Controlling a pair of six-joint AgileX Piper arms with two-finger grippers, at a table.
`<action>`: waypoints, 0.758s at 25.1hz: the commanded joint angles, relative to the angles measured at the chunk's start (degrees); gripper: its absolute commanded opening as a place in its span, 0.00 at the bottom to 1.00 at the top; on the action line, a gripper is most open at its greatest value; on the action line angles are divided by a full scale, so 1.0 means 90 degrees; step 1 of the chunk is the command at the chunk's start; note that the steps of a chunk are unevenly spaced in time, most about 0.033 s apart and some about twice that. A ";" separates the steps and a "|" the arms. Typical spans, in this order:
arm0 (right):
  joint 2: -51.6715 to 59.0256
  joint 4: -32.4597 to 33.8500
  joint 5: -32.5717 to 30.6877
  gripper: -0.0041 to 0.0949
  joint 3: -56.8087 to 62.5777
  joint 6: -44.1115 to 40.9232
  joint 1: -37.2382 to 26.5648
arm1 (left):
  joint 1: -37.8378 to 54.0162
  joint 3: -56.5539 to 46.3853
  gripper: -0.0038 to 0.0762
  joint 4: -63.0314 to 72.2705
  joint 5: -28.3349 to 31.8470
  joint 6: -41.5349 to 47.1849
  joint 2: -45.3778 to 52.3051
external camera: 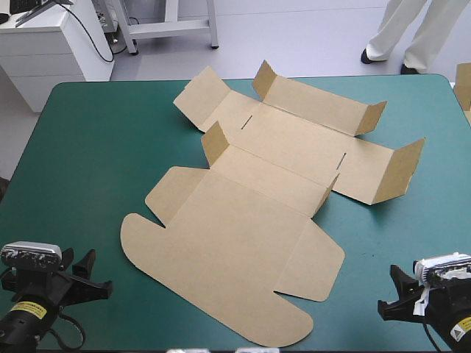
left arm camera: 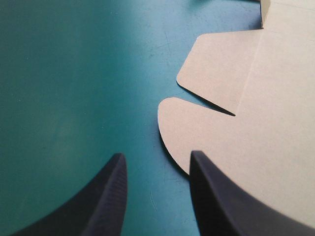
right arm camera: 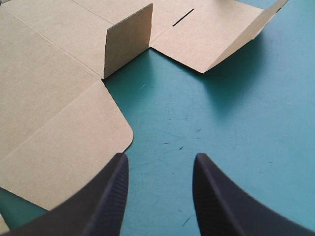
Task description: Fold the box
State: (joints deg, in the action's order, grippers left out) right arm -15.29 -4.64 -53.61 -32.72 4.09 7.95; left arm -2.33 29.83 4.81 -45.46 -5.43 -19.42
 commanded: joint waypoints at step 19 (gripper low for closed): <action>-0.1109 -0.0257 0.0474 0.55 -0.0520 0.0004 0.0019 | -0.0008 0.0532 0.41 0.0064 0.0142 0.0029 -0.0513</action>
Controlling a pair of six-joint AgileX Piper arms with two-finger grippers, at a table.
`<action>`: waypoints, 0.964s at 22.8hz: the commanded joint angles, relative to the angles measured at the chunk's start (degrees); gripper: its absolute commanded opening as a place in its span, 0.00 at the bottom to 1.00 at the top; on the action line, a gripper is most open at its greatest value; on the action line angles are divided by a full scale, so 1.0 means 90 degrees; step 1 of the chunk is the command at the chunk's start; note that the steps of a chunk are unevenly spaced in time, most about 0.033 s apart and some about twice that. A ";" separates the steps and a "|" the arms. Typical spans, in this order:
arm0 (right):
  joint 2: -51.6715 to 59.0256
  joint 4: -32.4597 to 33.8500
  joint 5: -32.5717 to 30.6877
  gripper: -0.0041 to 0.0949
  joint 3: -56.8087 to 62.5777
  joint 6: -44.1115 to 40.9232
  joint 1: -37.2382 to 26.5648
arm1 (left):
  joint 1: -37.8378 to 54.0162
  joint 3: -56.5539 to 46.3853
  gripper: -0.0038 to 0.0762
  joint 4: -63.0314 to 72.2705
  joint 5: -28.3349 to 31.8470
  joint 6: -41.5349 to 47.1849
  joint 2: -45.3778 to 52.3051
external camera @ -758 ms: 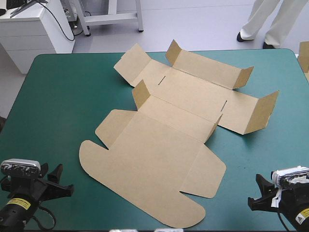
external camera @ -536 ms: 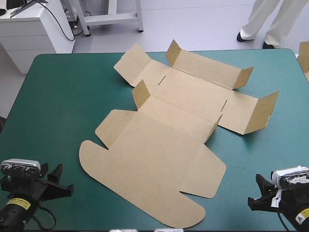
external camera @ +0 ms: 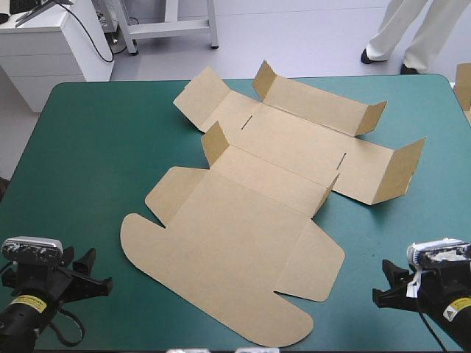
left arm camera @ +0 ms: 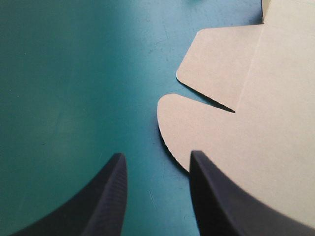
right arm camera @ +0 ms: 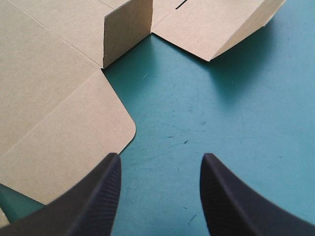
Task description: Fold the box
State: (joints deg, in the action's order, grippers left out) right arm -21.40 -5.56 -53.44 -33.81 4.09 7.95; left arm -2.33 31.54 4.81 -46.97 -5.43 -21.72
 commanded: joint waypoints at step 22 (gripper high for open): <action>-0.6590 -0.1398 -0.1948 0.67 -0.5532 -0.1436 0.0019 | -0.0008 0.0822 0.41 -0.0178 0.0286 0.0029 -0.0988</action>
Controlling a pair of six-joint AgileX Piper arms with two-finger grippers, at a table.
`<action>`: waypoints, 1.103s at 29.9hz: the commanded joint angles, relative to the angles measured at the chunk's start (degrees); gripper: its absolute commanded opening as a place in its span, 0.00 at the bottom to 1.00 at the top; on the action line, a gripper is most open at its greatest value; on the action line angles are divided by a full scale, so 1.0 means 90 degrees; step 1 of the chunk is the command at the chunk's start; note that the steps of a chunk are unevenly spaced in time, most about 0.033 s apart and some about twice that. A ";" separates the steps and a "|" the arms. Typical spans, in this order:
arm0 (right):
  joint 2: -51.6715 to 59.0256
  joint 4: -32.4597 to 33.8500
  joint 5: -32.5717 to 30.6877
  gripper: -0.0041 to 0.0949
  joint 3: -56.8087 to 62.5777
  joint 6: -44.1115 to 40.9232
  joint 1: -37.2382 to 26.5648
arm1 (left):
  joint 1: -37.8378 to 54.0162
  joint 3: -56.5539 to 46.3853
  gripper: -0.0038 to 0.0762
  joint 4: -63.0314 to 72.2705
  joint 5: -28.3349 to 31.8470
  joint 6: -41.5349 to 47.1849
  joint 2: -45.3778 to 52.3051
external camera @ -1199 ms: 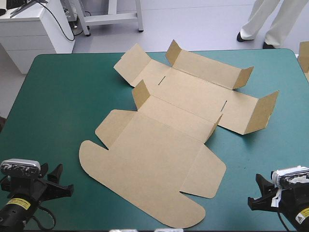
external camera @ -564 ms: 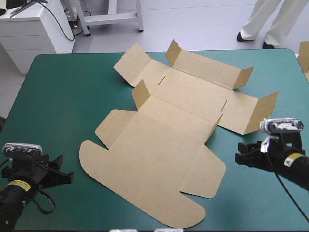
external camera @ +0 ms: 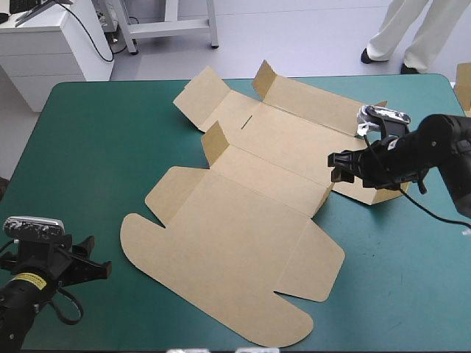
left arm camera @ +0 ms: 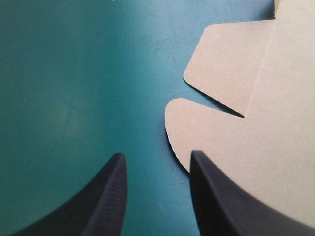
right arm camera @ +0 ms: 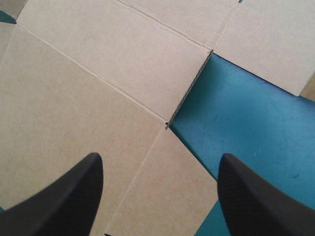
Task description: Fold the box
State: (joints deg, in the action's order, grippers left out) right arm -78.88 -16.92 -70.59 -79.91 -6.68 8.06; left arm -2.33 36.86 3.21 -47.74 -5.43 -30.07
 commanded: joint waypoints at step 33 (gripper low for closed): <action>-0.2376 0.0753 0.0818 0.39 -0.0497 -0.1384 0.0766 | -0.0008 0.0230 0.41 -0.0064 0.0238 -0.0091 -0.0060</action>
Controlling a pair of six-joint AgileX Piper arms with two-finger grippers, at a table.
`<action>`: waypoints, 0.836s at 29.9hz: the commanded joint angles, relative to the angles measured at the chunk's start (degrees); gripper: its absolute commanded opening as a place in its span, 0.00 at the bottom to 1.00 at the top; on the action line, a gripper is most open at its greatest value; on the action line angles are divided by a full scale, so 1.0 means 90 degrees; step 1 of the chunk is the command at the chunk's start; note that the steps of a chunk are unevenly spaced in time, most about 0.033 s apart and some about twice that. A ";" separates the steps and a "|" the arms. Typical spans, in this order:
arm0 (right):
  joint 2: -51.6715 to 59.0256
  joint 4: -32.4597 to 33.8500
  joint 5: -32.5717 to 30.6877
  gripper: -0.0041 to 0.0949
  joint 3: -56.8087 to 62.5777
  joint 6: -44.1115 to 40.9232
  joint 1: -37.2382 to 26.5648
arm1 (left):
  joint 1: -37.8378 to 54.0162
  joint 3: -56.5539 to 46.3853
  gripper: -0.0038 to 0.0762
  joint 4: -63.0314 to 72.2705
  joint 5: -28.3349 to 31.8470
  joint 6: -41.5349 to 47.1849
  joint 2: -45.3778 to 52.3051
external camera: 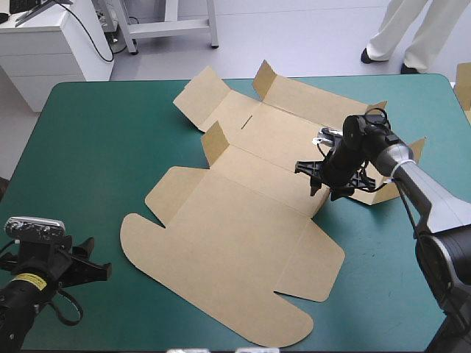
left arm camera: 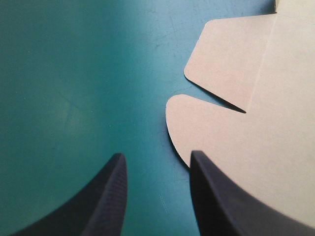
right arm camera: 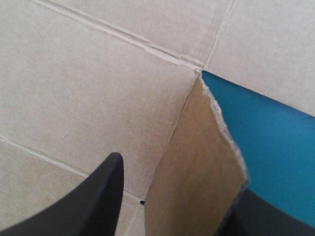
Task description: Fold the box
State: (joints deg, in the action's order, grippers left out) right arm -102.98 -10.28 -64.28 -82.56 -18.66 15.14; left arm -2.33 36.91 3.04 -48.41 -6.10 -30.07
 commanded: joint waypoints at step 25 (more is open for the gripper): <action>0.0262 0.1726 -0.0031 0.02 -0.1025 0.1611 -0.0021 | -0.0008 0.0225 0.41 -0.0142 0.0221 -0.0016 -0.0060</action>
State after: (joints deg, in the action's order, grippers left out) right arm -103.50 2.92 -66.33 -88.87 -10.23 15.14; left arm -2.33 36.91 1.77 -49.31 -6.26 -30.07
